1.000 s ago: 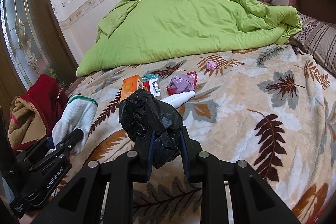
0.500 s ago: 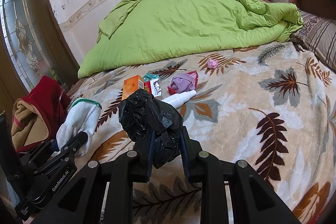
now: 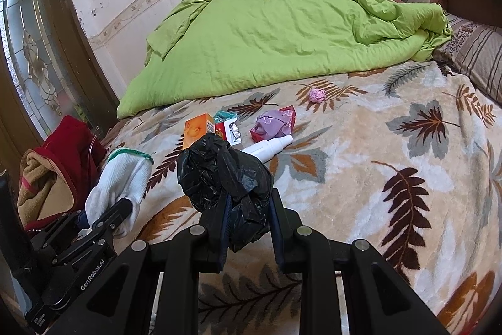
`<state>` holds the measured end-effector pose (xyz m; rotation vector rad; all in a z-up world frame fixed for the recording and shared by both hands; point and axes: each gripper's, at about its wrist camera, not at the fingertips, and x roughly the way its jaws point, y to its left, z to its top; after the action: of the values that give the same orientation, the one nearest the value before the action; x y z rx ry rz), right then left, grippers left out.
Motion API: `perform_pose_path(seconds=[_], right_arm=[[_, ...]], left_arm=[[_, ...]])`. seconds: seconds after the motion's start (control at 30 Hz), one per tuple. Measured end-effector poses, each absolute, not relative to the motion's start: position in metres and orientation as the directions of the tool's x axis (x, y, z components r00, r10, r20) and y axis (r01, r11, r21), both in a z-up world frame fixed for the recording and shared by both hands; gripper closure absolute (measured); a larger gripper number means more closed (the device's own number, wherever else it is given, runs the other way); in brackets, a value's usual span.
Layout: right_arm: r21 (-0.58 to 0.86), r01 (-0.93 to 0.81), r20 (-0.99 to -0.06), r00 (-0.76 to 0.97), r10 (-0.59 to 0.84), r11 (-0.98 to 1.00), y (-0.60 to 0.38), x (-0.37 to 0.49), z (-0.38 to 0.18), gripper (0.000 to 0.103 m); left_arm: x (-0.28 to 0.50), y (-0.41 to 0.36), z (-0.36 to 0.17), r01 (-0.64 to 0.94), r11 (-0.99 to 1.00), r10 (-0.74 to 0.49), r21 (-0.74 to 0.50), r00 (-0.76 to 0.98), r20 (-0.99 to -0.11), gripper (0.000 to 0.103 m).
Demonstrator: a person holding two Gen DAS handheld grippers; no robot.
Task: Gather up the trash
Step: 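Lift the black bag and white glove above the bed with both tools, then carry both items over the red wastebasket and open both tools to drop them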
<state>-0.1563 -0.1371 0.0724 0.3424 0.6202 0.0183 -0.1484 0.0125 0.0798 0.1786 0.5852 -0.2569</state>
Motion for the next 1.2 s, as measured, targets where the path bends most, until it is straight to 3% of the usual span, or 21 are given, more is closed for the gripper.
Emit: perform_pose_path(seconds=[0.5,1.0,1.2], right_arm=[[0.338,0.097,-0.558,0.821,0.117,0.936,-0.141,-0.161,0.075,0.079],[0.397,0.131,-0.535,0.837,0.112,0.909,-0.161,-0.224,0.088,0.079],[0.392,0.201,-0.534,0.844,0.044,0.898,-0.193,-0.272,0.104,0.079]], left_arm=[[-0.15,0.01,0.081,0.31,0.946,-0.207,0.092,0.8,-0.563,0.073],[-0.181,-0.012,0.099,0.495,0.869,-0.424,-0.022,0.719,-0.55,0.073],[-0.212,-0.041,0.121,0.601,0.799,-0.527,-0.03,0.675,-0.517,0.073]])
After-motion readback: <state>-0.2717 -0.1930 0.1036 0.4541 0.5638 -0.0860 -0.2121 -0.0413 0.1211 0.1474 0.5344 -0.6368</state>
